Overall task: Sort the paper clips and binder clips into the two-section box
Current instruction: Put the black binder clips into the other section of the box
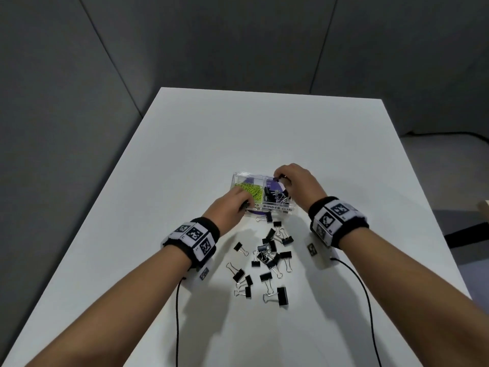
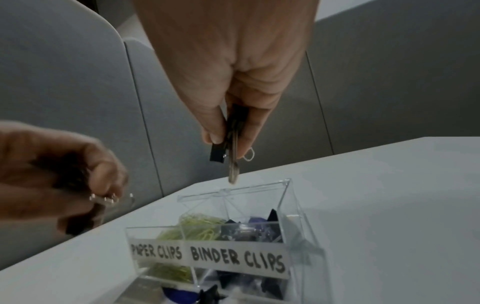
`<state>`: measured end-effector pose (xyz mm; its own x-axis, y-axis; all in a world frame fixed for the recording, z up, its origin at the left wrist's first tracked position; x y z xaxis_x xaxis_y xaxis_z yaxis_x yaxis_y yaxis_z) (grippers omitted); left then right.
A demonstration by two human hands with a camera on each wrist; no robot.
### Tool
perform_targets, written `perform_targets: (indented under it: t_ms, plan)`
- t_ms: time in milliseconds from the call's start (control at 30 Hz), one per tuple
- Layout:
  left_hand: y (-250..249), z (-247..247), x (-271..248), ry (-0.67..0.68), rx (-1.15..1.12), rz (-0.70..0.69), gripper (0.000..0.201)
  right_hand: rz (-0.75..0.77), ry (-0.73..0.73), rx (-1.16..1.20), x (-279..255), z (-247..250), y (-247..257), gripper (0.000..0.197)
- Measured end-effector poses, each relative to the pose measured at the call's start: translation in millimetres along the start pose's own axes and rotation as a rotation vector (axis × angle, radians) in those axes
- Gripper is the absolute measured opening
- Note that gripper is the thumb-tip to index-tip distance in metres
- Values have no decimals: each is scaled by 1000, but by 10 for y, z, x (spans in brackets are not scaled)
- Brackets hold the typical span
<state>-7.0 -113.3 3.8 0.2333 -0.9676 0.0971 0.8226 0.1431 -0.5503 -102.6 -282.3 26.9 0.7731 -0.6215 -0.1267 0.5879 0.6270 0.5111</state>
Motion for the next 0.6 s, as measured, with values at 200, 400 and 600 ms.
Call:
perform_targets:
  t_ms: [200, 400, 600]
  plan:
    - [-66, 41, 335, -50, 6, 6, 22, -63, 48, 56, 20, -54, -99, 28]
    - [-155, -114, 766, 27, 3, -22, 29, -60, 29, 5, -324, -157, -502, 21]
    - [-152, -179, 886, 218, 156, -24, 44, -86, 155, -88, -672, -337, -761, 23]
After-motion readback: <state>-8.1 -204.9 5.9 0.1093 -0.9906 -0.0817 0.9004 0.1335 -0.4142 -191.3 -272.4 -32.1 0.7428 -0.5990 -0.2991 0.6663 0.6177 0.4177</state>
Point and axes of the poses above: each hand's wrist, its own x-axis towards the middle knuckle, its own z-axis out of the back of the hand, y = z × x, the point moved 1 cm from there along x, towards the middle knuckle, and after that the axes turned 14 degrees about -z, right-handed, at the moved point
